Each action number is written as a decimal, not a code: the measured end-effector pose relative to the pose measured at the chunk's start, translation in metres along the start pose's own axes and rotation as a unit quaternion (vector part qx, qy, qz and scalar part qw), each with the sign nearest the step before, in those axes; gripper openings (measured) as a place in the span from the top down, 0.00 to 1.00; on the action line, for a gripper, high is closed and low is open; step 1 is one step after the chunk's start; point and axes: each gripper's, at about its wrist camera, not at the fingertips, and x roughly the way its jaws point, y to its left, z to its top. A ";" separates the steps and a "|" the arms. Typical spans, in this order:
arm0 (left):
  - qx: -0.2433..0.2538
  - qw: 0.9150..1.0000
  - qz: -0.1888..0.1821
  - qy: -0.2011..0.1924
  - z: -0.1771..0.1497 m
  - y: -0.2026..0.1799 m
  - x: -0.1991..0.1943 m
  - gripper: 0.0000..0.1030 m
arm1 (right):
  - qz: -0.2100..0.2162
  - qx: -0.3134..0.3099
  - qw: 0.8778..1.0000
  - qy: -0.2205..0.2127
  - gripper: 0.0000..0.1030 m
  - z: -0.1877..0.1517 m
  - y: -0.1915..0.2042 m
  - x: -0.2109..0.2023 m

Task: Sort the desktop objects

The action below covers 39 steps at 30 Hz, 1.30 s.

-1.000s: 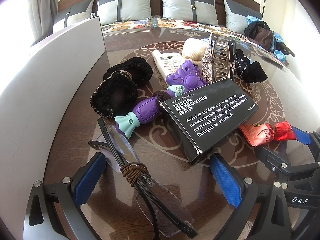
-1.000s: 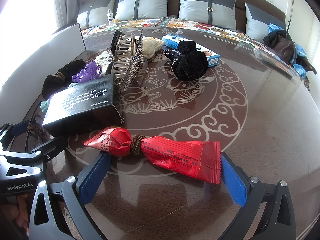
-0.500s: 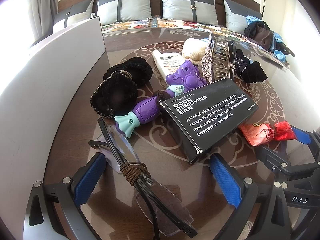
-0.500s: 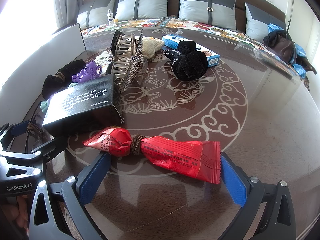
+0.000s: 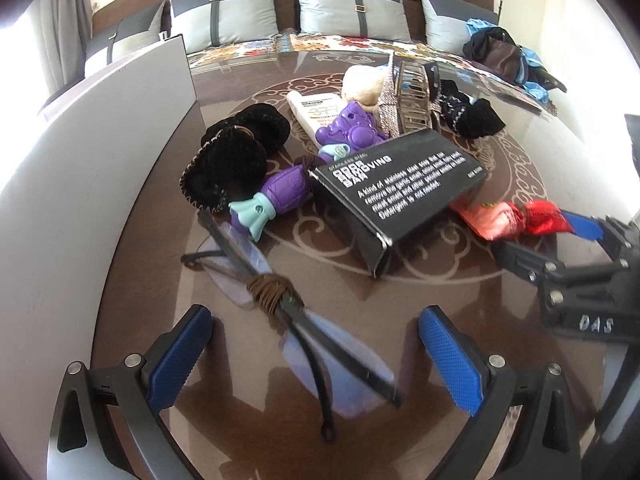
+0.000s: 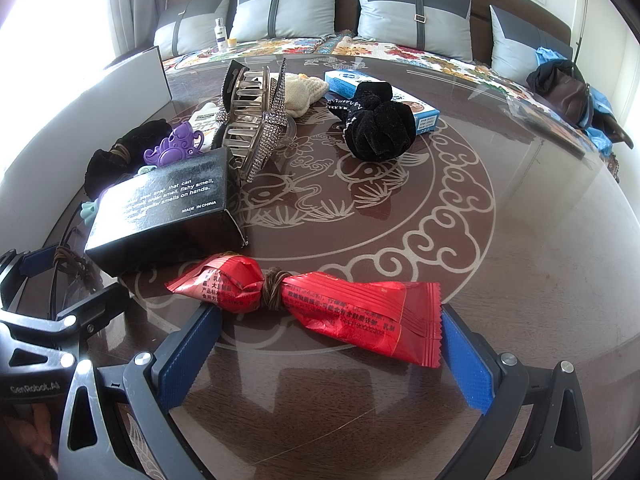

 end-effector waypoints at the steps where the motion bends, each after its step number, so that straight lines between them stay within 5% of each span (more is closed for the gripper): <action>1: 0.007 1.000 -0.004 0.000 -0.008 0.002 -0.005 0.00 | 0.000 0.000 1.000 0.000 0.00 0.000 0.000 0.000; 5: 0.012 1.000 -0.008 -0.010 -0.026 0.009 -0.018 0.00 | 0.000 0.000 1.000 0.000 0.00 0.000 0.000 0.000; 39: 0.009 1.000 -0.009 0.002 -0.024 0.008 -0.016 0.00 | 0.000 0.000 1.000 0.000 0.00 0.000 0.000 0.000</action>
